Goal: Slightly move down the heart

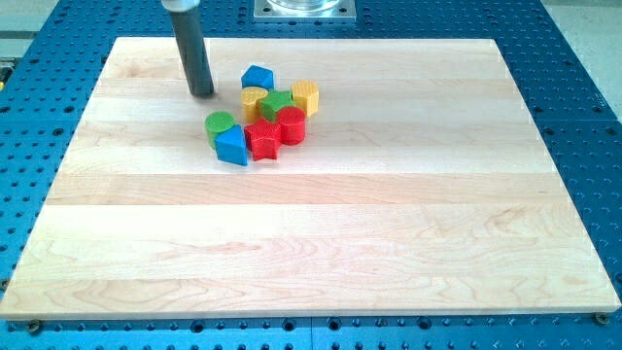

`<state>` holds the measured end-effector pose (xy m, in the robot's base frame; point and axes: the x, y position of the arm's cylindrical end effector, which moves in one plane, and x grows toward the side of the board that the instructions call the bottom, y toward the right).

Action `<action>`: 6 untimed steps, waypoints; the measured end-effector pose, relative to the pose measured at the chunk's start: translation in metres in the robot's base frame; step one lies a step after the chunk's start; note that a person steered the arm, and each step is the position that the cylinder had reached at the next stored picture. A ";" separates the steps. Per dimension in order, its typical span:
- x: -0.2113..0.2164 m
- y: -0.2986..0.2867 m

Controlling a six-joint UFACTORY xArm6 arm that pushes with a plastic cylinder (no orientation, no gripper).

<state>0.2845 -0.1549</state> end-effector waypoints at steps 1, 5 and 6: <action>-0.026 0.031; 0.060 0.076; 0.053 0.054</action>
